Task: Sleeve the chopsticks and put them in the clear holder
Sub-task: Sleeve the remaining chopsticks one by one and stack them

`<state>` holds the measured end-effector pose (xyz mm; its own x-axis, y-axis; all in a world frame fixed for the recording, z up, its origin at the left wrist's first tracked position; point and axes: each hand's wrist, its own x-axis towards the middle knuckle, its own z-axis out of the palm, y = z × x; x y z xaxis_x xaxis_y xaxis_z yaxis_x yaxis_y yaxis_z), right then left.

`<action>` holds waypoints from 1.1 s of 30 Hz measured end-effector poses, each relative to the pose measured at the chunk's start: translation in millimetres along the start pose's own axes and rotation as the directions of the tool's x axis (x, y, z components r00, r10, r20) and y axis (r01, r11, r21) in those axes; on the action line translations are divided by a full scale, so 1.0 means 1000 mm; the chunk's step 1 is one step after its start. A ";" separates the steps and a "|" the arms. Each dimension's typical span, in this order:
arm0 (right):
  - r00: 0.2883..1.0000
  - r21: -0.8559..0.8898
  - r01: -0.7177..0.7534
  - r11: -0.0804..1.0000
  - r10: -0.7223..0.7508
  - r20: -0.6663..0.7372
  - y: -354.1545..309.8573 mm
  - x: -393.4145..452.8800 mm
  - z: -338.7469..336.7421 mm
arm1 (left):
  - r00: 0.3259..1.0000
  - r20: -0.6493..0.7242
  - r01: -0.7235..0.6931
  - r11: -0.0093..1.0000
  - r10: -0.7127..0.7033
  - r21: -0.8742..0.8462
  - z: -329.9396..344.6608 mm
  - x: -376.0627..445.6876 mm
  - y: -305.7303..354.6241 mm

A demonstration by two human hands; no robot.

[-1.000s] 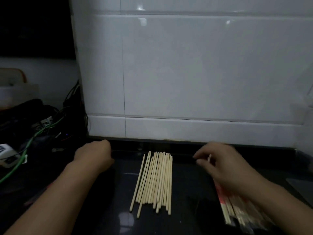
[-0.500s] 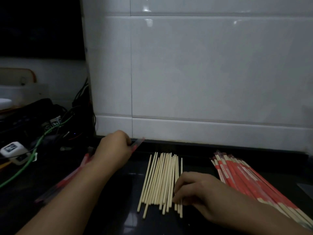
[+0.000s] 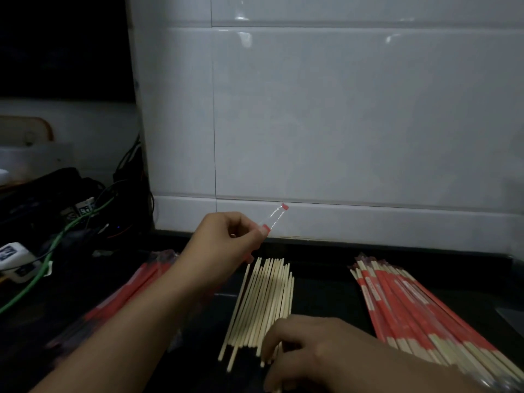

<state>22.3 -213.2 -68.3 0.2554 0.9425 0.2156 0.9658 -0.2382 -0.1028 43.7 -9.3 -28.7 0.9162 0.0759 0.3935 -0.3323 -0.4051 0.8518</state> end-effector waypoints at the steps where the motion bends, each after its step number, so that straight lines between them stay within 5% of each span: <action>1: 1.000 -0.022 0.023 0.999 -0.023 -0.011 -0.001 0.000 0.001 | 1.000 -0.008 -0.020 0.999 0.020 0.028 0.001 -0.001 0.000; 5: 0.990 -0.125 0.070 0.990 -0.085 -0.116 0.003 -0.001 0.011 | 0.997 -0.011 -0.077 0.988 0.079 0.132 0.004 0.002 -0.006; 9: 0.876 0.041 0.038 0.998 -0.014 -0.481 0.000 -0.003 0.005 | 0.994 0.017 -0.107 0.978 0.105 0.181 0.009 0.000 -0.008; 11: 0.731 0.114 0.010 0.993 0.070 -0.678 -0.003 -0.005 -0.005 | 0.994 0.033 -0.106 0.973 0.102 0.206 0.010 -0.001 -0.007; 14: 0.359 0.299 -0.054 0.953 0.298 -0.884 -0.004 -0.012 -0.029 | 0.994 0.047 -0.105 0.975 0.098 0.194 0.013 -0.002 -0.005; 17: 0.001 0.535 0.072 0.842 0.537 -0.844 0.012 -0.026 -0.056 | 0.991 0.065 -0.127 0.978 0.117 0.165 0.015 -0.005 -0.003; 20: -0.176 0.695 0.274 0.664 0.746 -0.643 0.034 -0.044 -0.076 | 0.988 0.085 -0.143 0.975 0.130 0.171 0.015 -0.006 -0.001; 25: -0.191 0.743 0.417 0.524 0.850 -0.492 0.046 -0.047 -0.078 | 0.987 0.105 -0.138 0.978 0.122 0.159 0.015 -0.008 0.001; 33: -0.146 0.769 0.400 0.499 0.863 -0.483 0.041 -0.041 -0.072 | 0.986 0.126 -0.122 0.985 0.107 0.121 0.015 -0.010 0.003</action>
<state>54.3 -278.7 -11.6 0.8181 -0.4570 0.3491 0.5488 0.4390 -0.7114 36.3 -24.8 -34.9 0.8964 -0.0831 0.4354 -0.4119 -0.5189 0.7490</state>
